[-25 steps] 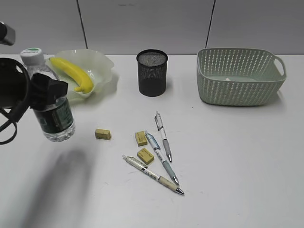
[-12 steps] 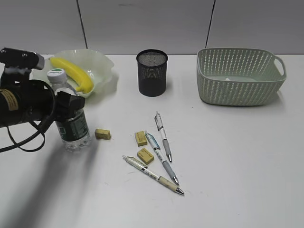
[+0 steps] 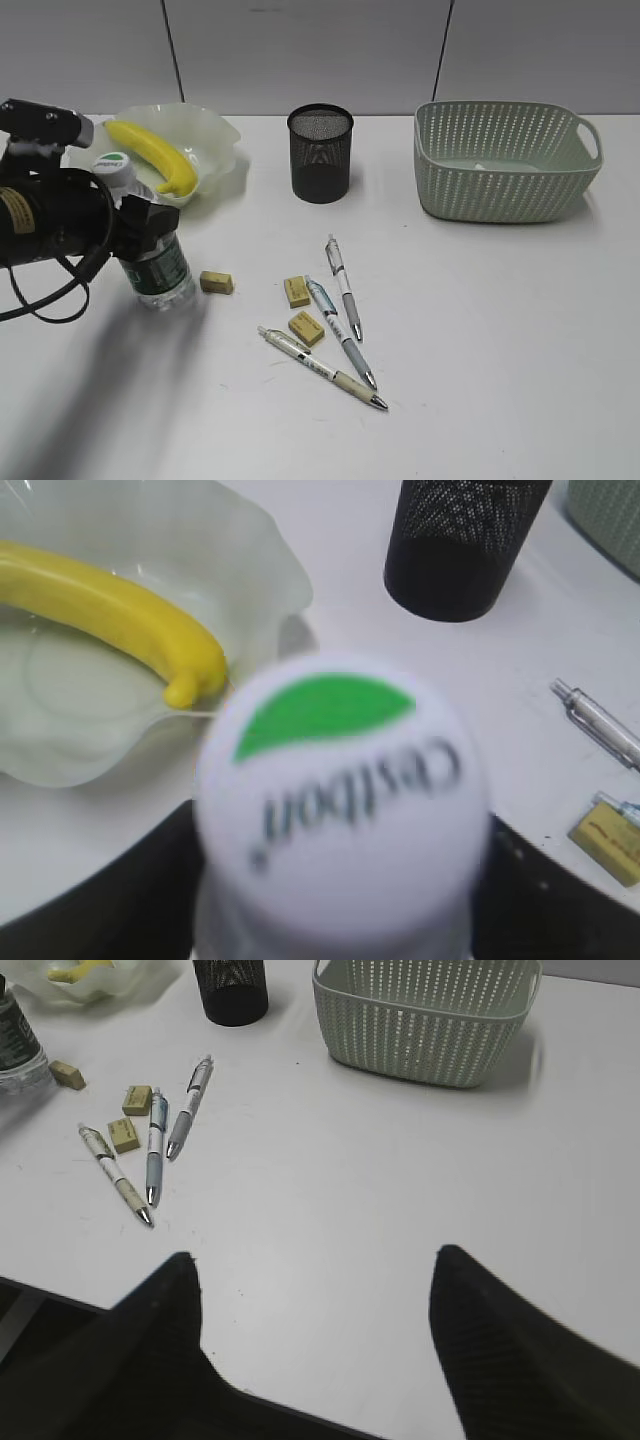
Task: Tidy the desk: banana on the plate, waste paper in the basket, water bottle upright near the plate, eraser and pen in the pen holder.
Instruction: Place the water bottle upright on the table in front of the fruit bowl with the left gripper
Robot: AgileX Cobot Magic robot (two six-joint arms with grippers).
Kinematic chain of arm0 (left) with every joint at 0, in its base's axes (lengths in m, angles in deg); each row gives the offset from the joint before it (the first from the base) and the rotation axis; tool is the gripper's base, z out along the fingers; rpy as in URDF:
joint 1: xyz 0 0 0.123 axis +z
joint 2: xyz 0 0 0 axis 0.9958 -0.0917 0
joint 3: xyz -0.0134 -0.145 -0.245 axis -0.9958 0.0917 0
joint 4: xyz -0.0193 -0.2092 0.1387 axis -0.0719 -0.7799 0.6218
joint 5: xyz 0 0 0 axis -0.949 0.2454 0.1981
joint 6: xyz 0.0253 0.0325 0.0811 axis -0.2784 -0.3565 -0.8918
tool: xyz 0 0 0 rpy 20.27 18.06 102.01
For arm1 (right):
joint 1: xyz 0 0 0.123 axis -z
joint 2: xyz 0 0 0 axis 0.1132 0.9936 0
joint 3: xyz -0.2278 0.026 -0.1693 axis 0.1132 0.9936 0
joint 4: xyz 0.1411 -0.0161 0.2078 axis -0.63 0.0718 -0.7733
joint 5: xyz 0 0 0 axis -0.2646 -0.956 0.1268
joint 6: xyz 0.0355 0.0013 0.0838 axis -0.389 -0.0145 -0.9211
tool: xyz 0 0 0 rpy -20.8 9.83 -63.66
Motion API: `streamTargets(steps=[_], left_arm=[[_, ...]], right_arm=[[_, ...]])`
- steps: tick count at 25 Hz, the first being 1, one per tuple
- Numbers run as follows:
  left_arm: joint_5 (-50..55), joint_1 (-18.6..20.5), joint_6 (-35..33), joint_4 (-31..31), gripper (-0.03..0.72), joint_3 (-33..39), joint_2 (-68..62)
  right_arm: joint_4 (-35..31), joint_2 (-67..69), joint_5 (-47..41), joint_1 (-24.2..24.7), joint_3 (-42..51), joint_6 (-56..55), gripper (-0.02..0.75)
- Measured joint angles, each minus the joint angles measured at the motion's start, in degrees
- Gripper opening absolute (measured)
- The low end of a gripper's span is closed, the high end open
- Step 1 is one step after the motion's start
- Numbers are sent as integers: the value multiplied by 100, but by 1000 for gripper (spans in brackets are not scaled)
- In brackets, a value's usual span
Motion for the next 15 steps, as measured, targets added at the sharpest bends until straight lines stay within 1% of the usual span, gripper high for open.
streamTargets(steps=[3,7,15], left_arm=[[179,0,0,37,540,10,191],[123,0,0,70,540,0,561],[324,0,0,76,540,0,812]], right_arm=[[0,0,0,0,0,0,557],[0,0,0,0,0,0,557],[0,0,0,0,0,0,557]])
